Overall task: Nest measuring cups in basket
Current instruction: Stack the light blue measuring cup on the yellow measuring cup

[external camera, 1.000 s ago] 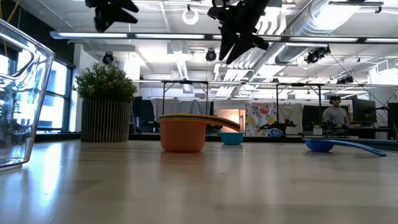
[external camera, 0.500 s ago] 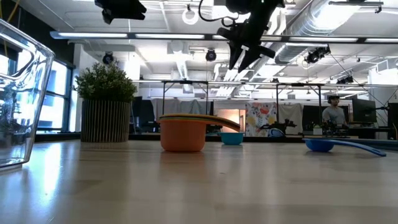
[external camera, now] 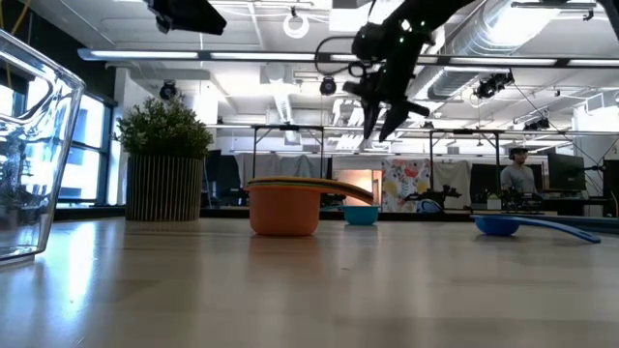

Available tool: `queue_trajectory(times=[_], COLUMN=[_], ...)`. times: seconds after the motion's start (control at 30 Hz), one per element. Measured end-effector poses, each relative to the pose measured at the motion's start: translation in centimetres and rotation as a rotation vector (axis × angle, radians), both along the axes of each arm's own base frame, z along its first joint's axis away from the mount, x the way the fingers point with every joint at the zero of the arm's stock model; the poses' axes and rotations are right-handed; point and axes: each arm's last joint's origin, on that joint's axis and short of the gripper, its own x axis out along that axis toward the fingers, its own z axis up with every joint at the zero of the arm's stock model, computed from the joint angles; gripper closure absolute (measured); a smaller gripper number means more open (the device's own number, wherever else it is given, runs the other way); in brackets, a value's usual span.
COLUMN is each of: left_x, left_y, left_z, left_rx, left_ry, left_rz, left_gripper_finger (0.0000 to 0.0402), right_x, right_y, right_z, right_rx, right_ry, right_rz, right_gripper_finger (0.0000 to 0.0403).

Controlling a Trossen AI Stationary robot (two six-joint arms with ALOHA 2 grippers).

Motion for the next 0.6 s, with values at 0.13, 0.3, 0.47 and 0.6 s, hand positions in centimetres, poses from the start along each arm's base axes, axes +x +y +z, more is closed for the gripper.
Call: queue_trajectory(times=[0.13, 0.3, 0.47, 0.6], left_x=[-0.1, -0.2, -0.2, -0.3], left_y=[0.1, 0.3, 0.4, 0.4], left_z=[0.0, 0.0, 0.1, 0.1], left_rx=[0.006, -0.009, -0.030, -0.048], left_ry=[-0.004, -0.025, -0.049, -0.067], left_rz=[0.049, 0.128, 0.180, 0.212], left_gripper_finger=[0.0273, 0.0273, 0.0273, 0.0273], right_x=[0.7, 1.4, 1.8, 2.1], right_y=[-0.8, -1.3, -1.6, -1.8], right_z=[-1.7, -3.8, -5.9, -7.2], right_rx=[0.046, 0.086, 0.122, 0.139], right_ry=[0.012, 0.069, 0.142, 0.180], right_rz=[0.045, 0.095, 0.135, 0.168], right_gripper_finger=[0.0247, 0.0247, 0.0247, 0.0247])
